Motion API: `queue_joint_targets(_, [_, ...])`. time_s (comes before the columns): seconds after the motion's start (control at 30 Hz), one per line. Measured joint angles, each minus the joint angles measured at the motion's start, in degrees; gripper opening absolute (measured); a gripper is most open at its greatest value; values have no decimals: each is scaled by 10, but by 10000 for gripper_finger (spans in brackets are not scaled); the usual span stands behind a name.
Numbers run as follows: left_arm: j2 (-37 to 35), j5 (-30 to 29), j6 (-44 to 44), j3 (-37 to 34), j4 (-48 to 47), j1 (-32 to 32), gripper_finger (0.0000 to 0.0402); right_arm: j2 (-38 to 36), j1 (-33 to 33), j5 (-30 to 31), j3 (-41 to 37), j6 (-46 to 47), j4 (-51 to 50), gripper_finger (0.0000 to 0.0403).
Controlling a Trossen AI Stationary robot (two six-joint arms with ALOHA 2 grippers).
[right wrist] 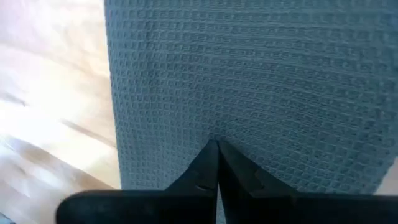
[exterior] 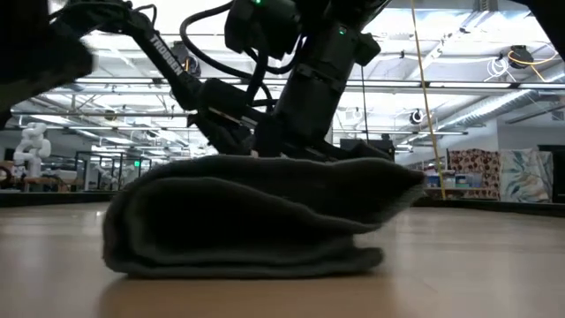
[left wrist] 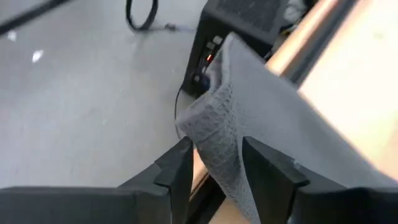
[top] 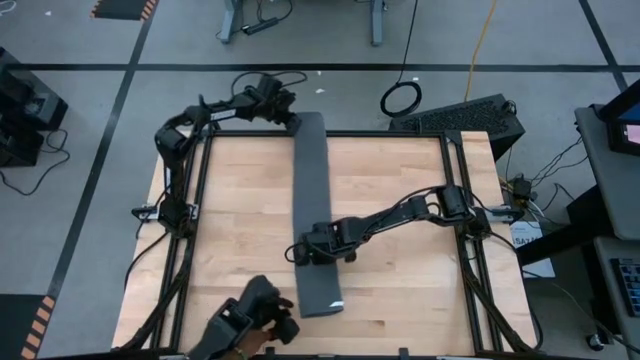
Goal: Roll towel into tight, uniform cylinder
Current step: Roll the towel
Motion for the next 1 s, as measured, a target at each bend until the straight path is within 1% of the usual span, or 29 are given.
queue_joint_targets(0.1, [0, -3, 0, 14, 1, -20, 142, 0, 0, 22, 0, 43, 5, 0])
queue_joint_targets(0.2, [0, -19, -21, 45, -40, -32, 141, 0, 0, 25, 0, 50, 9, 0])
queue_joint_targets(0.3, [0, -13, -44, 88, -108, -33, 141, -2, -1, 24, 0, 35, 8, 0])
queue_joint_targets(0.43, [-1, -11, -9, 149, -207, -28, 141, -20, -6, 17, 0, 3, 7, 0])
queue_joint_targets(0.5, [-3, -10, 7, 178, -267, -24, 141, -29, -12, 5, 0, -30, 3, 0])
queue_joint_targets(0.6, [-15, 13, 20, 211, -353, -14, 141, -49, -24, -31, 0, -118, -13, 0])
queue_joint_targets(0.63, [-22, 23, 20, 216, -369, -12, 141, -59, -29, -47, 0, -152, -19, 0])
queue_joint_targets(0.7, [-44, 64, 23, 215, -391, -4, 141, -85, -39, -68, 0, -226, -45, 0])
queue_joint_targets(0.8, [-74, 112, 44, 210, -444, -6, 141, -118, -49, -68, 0, -360, -90, 0])
queue_joint_targets(0.9, [-109, 136, 61, 191, -503, -13, 141, -145, -56, -63, 0, -501, -142, 0])
queue_joint_targets(1.0, [-157, 150, 63, 143, -508, -40, 141, -167, -59, -45, 0, -638, -173, 0])
